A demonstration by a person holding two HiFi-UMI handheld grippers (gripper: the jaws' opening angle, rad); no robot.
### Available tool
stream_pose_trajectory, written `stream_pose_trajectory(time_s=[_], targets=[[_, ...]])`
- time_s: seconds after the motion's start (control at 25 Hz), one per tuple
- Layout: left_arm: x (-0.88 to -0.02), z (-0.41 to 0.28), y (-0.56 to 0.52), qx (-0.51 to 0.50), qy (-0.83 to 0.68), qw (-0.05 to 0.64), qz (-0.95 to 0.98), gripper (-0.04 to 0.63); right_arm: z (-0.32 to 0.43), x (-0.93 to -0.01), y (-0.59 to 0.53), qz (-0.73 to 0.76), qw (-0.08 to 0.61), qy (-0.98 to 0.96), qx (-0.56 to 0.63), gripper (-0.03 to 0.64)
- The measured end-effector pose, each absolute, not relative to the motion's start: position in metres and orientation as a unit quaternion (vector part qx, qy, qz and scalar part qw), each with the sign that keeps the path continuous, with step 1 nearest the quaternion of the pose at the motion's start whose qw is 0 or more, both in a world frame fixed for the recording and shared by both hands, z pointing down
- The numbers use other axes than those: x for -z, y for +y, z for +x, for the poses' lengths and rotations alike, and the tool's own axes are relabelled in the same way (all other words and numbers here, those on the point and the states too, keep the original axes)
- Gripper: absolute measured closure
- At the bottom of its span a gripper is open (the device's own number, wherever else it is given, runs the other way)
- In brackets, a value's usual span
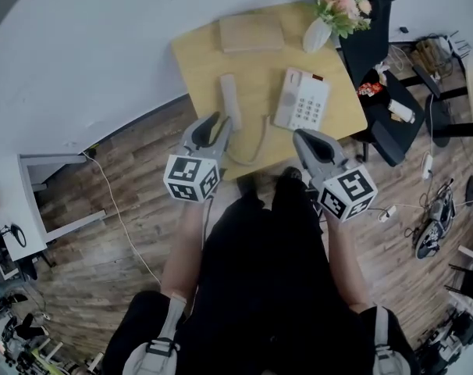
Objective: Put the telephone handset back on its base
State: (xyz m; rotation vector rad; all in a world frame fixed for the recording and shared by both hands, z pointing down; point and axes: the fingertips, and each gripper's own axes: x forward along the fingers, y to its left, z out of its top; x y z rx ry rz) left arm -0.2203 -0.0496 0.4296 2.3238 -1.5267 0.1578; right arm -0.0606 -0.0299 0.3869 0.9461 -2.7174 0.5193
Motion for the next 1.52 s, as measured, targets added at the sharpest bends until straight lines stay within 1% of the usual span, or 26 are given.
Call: stream_pose_trajectory(time_s=[0.08,0.12,0.84,1.16,1.32,1.52], targets=[[-0.439,-0.221,-0.053,-0.063,-0.543,0.185,0.817,0.454,-0.060,-0.392,-0.033,0.325,0.110,-0.922,-0.182,0.614],[-0.444,-0.222,-0.054,-0.067,-0.545,0.189,0.814,0.451,-0.060,-0.395,-0.034,0.325,0.112,-0.921,-0.186,0.614],[-0.528,-0.222,-0.098,-0.118,-0.588,0.260,0.757,0.436,-0.061,-0.434,-0.097,0.278,0.162,-0.920,-0.224,0.614],[-0.571,-0.221,-0.124,-0.143,-0.605,0.288,0.728,0.426,-0.063,-0.447,-0.128,0.230,0.193,-0.927,-0.225,0.614],[-0.592,-0.225,-0.137,-0.163,-0.618,0.295,0.710,0.399,-0.056,-0.455,-0.143,0.216,0.204,-0.926,-0.232,0.614],[-0.617,-0.224,-0.149,-0.177,-0.624,0.311,0.695,0.393,-0.047,-0.467,-0.160,0.202,0.217,-0.925,-0.239,0.614]])
